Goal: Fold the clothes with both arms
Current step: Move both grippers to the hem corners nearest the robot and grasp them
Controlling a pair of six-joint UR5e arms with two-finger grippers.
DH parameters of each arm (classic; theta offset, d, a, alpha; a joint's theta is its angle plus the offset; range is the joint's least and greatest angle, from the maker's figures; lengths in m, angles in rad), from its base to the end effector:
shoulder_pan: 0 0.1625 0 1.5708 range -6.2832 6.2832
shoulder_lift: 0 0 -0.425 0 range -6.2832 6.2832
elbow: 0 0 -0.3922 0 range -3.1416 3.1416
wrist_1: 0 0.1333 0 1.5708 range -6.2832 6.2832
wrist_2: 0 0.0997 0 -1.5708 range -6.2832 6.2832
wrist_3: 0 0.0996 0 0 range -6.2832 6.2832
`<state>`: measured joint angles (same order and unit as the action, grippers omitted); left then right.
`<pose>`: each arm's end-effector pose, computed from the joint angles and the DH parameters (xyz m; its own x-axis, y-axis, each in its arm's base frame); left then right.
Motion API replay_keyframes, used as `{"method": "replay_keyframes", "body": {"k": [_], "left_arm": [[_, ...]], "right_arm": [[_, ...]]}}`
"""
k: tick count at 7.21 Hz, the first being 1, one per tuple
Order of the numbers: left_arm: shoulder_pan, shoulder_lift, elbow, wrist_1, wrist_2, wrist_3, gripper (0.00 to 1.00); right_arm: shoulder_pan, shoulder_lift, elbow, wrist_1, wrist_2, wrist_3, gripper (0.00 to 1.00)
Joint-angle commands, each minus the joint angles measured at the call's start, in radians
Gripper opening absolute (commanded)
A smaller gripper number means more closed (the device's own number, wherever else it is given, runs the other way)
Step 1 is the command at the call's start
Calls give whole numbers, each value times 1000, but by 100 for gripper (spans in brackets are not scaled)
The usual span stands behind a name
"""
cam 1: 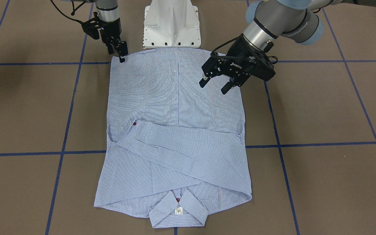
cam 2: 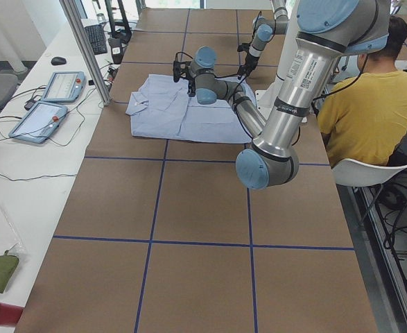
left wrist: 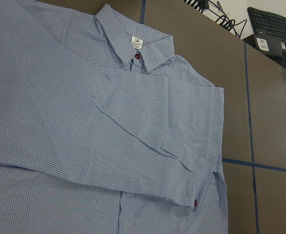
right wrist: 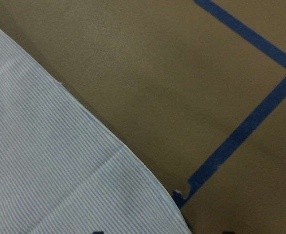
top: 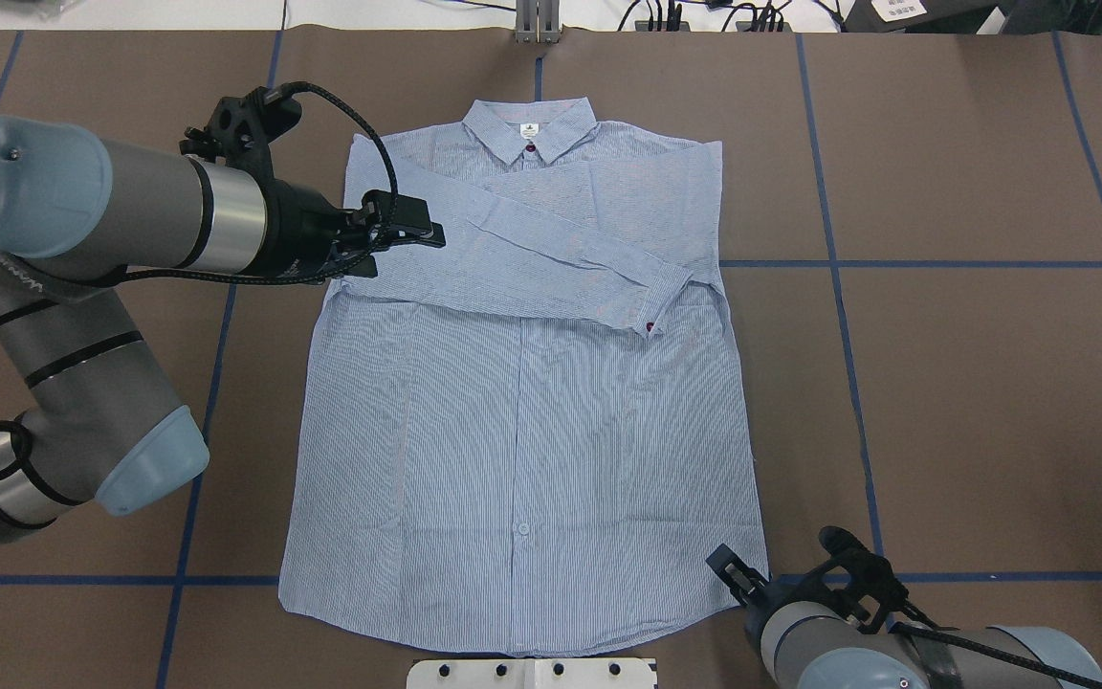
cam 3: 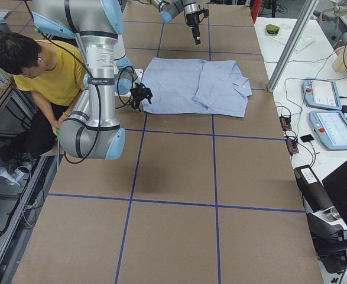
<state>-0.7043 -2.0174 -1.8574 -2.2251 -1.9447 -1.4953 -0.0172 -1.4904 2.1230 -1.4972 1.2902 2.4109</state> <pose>0.3825 -0.4522 0.2022 0.1633 -0.0466 -0.9855 0.3177 0.9482 0.0078 -0.4911 -0.1525 0.3624 0.3862 0.7090 0.5900 -0.6754 0.6530 -0.3427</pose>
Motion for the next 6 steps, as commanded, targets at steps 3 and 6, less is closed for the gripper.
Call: {"method": "replay_keyframes", "body": {"k": [3,6], "left_arm": [[-1,0,12,-4,1,0,95],[8,0,14,10,4,-110,98]], "right_arm": [[-1,-4,-2,-2,-2,0,43],[3,-13,15,-2,1,0,0]]}}
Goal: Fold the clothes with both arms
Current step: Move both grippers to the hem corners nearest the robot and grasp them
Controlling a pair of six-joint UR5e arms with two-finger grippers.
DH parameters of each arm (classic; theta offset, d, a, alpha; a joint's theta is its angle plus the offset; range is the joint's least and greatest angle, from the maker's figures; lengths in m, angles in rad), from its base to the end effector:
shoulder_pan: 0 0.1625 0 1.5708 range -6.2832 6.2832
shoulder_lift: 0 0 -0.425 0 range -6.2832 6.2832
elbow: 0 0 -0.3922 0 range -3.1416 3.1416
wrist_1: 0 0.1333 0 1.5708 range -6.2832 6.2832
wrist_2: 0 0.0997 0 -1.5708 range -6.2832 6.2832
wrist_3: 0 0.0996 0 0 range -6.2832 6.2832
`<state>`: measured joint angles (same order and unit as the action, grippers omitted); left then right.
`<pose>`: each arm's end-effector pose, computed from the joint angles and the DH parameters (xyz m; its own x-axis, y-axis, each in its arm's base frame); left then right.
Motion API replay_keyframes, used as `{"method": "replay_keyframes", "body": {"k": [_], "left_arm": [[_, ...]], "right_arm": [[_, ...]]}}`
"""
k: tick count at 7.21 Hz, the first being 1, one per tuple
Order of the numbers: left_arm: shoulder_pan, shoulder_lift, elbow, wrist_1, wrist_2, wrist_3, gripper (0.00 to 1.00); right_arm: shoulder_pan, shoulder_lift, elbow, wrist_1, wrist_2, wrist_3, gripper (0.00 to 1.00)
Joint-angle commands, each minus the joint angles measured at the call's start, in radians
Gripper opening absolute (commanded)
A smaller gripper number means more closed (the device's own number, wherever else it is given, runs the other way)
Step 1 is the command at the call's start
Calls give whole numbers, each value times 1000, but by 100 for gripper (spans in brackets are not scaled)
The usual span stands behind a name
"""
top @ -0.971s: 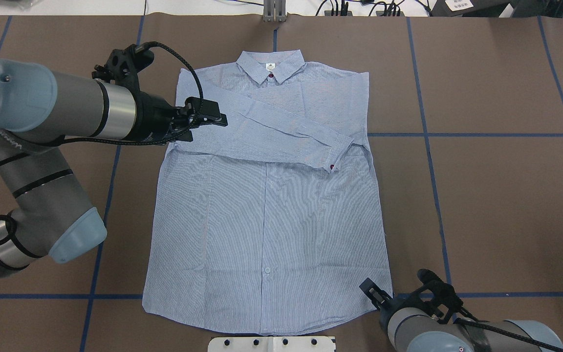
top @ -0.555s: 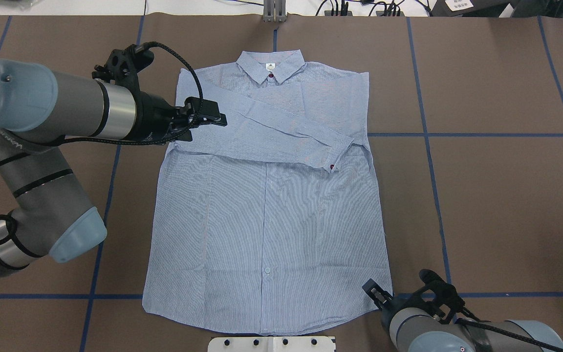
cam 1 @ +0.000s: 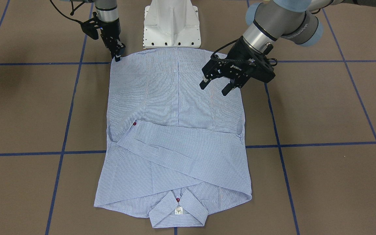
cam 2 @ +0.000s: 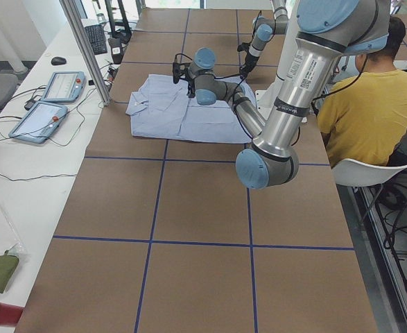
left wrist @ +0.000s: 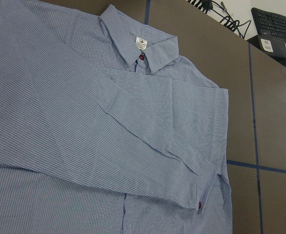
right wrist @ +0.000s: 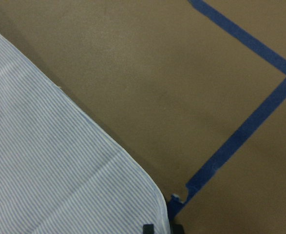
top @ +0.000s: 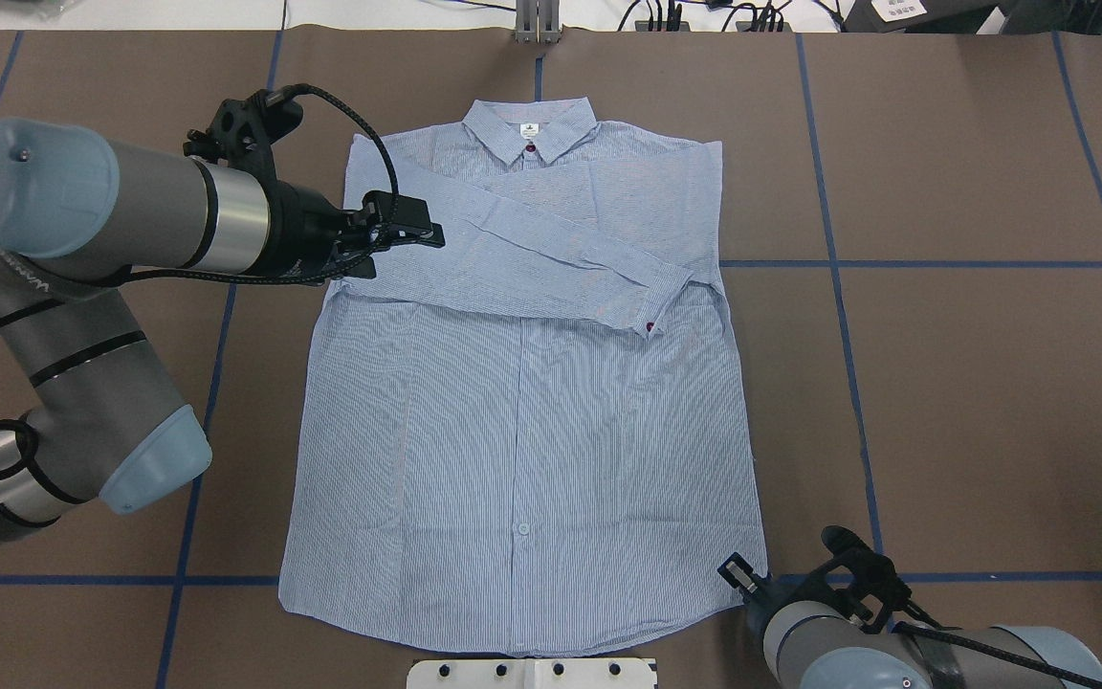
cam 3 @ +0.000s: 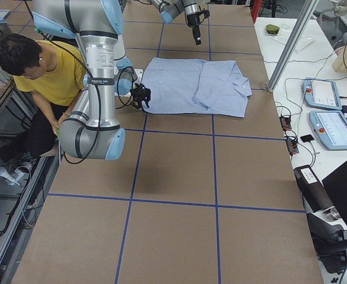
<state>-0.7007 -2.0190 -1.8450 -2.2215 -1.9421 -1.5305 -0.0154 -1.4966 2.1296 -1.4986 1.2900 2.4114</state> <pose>0.3876 -0.4540 0.2067 0.1633 -0.0886 -0.9826 0.3226 0.9460 -0.0317 -0.4881 -0.1534 0.3626 0.3851 0.7100 0.5896 -0.6772 0.6514 -0.3422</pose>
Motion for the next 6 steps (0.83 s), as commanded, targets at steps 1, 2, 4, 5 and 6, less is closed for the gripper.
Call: {"method": "replay_keyframes", "body": {"k": [1,2,4,5,6], "left_arm": [[7,26,-20,25,8,-98,98],[35,70,-46,49,23,-99,98],[128,149,-106,74,52,-101,99],[191,245,-185,85,110,-105,99],[232,320,-209,85,112,-147,99]], "right_arm": [[3,-10,24,0,3,-2,0],[5,-20,54,-2,6,-3,0],[11,-40,69,0,6,-5,0],[11,-40,69,0,6,-5,0],[17,-39,69,0,8,-5,0]]}}
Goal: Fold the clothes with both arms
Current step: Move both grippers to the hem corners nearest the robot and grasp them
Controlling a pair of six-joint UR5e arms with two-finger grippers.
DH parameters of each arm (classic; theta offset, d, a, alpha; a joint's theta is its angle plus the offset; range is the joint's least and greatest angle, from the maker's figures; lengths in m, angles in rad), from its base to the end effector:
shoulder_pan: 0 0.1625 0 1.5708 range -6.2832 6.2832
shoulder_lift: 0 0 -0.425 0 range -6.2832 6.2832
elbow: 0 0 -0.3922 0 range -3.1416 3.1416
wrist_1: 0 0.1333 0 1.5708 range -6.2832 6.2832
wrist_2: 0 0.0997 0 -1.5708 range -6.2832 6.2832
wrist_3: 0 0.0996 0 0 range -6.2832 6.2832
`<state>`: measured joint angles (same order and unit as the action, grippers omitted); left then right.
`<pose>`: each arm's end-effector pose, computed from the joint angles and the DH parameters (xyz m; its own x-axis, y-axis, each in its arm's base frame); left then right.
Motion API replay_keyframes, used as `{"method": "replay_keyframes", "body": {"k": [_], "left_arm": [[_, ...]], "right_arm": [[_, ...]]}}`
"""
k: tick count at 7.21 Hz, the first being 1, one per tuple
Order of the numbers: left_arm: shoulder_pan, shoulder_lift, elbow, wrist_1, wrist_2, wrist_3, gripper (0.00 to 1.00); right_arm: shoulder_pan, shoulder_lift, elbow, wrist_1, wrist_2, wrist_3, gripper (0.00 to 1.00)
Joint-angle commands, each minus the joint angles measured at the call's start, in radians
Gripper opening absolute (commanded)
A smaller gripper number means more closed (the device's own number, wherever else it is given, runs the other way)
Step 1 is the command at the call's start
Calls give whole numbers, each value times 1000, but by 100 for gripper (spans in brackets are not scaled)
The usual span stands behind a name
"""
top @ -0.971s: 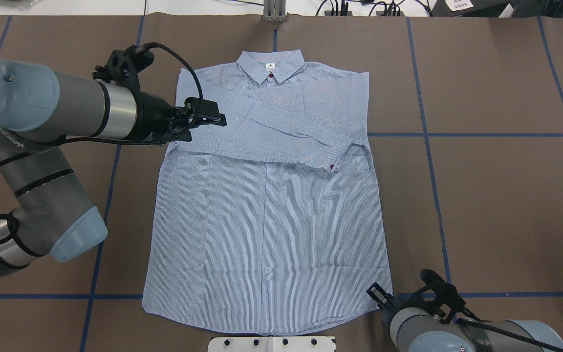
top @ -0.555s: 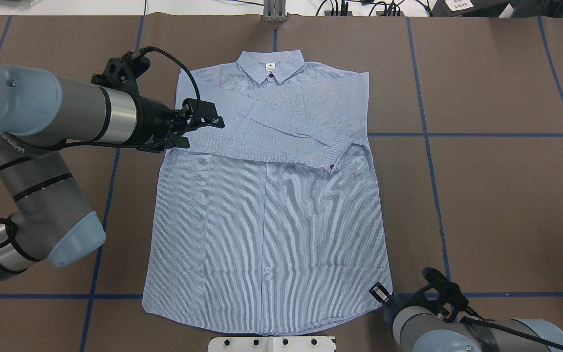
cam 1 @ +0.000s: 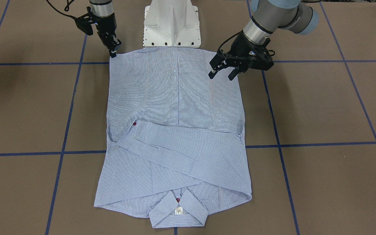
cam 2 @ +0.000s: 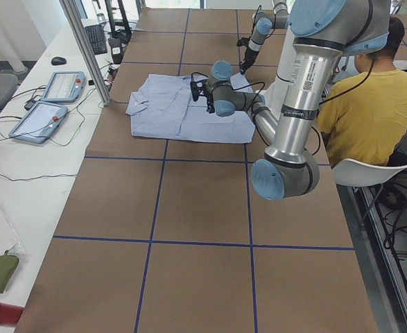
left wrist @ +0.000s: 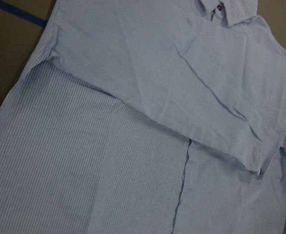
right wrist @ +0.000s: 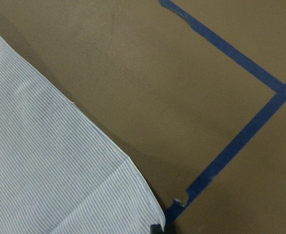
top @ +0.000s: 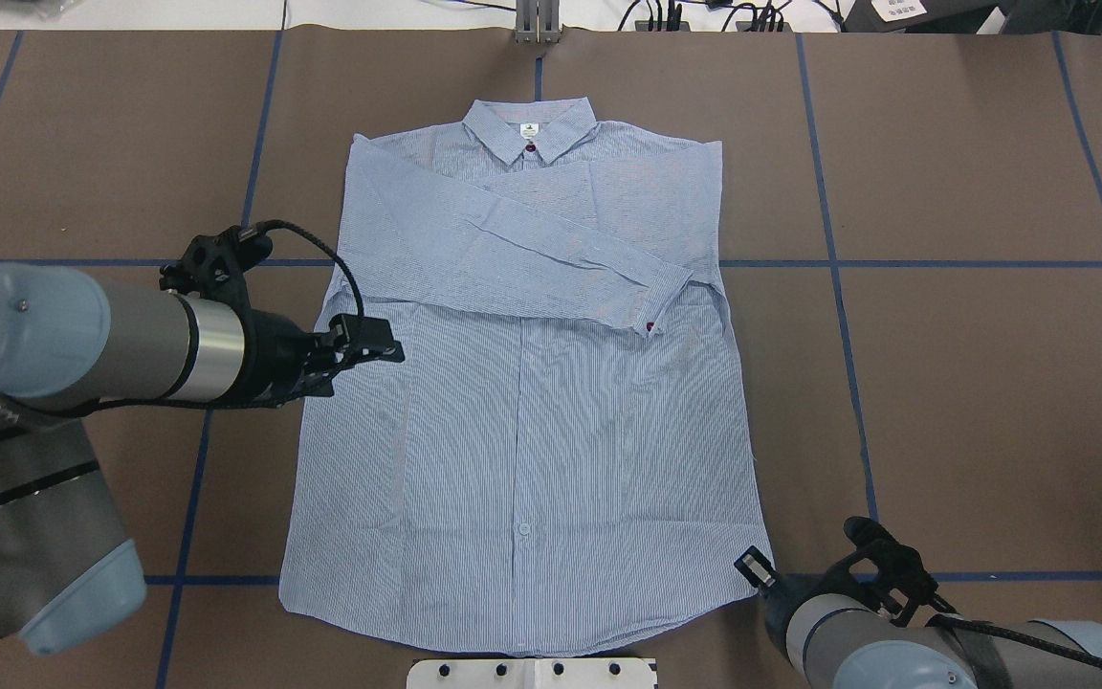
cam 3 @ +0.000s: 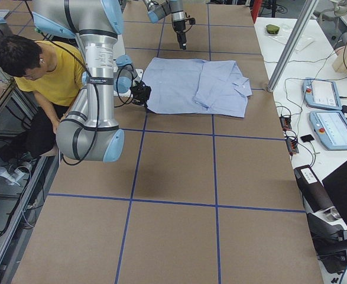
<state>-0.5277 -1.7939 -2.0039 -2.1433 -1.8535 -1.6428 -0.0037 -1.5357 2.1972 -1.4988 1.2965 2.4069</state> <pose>0.4033 -0.3572 0.2758 0.2706 -0.2377 -0.9329 0.2767 0.9474 -0.1611 -0.4632 -0.1586 0.3508 0.3661 0.7129 0.5981 -0.6704 0.6478 -0.3619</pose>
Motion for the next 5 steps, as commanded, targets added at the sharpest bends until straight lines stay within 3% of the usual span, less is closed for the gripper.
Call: {"method": "replay_keyframes", "body": {"k": [1,4,5], "left_arm": [[101,128,-49,8,46,-64,99],[220,186,-52,20,97,-217,99],[330,215,-47,22,211,-263,97]], "right_arm": [[10,5,1,0,1,0,0],[10,8,0,0,1,0,0],[10,8,0,0,1,0,0]]}}
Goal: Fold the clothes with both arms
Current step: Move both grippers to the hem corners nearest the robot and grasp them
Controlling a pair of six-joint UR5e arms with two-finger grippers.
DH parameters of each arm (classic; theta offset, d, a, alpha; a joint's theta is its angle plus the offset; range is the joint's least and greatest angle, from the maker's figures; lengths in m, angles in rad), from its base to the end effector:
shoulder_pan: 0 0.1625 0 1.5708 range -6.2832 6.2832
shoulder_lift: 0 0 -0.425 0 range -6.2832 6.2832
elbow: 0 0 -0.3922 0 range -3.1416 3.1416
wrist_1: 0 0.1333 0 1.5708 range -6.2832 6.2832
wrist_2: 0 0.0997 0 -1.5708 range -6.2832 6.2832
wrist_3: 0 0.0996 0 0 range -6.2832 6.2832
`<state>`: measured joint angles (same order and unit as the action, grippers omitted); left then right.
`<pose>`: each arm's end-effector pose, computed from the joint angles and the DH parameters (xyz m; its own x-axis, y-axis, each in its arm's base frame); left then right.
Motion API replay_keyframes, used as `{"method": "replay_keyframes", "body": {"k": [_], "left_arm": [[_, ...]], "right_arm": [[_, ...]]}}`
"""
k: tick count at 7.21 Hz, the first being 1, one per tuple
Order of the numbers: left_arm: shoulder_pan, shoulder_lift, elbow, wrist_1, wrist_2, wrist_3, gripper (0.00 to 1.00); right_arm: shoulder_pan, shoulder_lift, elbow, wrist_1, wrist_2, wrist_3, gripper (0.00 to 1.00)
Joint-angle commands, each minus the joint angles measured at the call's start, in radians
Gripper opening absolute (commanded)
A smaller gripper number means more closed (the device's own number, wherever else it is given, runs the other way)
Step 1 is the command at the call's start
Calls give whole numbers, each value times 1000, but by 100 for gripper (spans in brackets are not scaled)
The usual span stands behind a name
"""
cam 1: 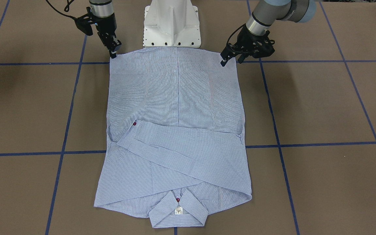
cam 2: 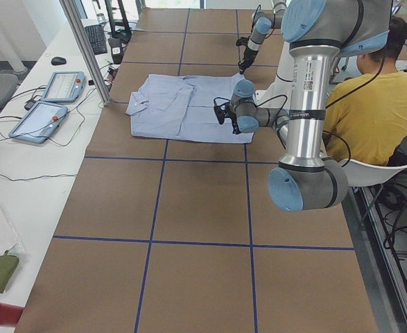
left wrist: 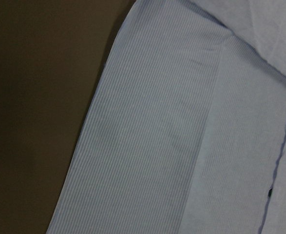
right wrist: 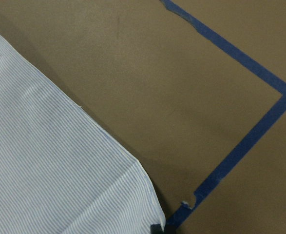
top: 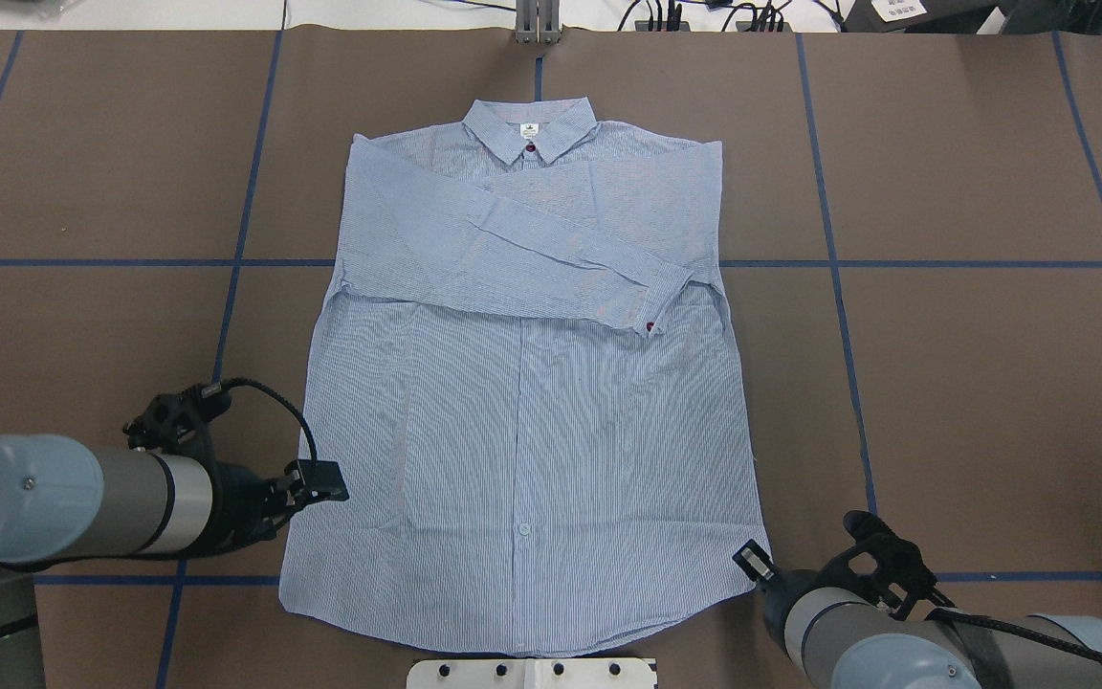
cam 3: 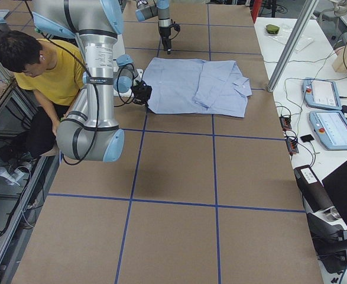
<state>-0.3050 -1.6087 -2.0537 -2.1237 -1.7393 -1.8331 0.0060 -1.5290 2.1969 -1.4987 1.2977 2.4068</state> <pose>0.4325 -0.2584 0.3512 0.3990 -0.3936 -0.8282 0.2681 0.9138 -0.3052 -0.4630 -0.1629 0.3478 0.3559 0.7166 0.5998 -0.6737 0.6416 -0.3668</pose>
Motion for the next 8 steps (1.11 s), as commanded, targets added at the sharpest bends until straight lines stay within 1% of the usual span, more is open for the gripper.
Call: {"method": "replay_keyframes", "body": {"k": [1,2,3,4,5,6,7,8], "left_arm": [[127,41,0,10,118,-93,94],[170,58,10,45,122,-95,92],[176,56,15,51,124,-97,89],[178,55,17,50,124,-98,82],[178,53,14,50,135,-98,70],[176,55,12,51,141,-98,63],[175,58,11,51,150,-98,53],[173,58,7,51,165,-98,39]], "right_arm": [[0,3,0,0,0,0,0],[-1,4,0,0,0,0,0],[-1,4,-2,0,0,0,0],[-1,4,0,0,0,0,0],[0,4,1,0,0,0,0],[0,4,1,0,-2,0,0],[0,4,1,0,-2,0,0],[0,4,1,0,-2,0,0]]}}
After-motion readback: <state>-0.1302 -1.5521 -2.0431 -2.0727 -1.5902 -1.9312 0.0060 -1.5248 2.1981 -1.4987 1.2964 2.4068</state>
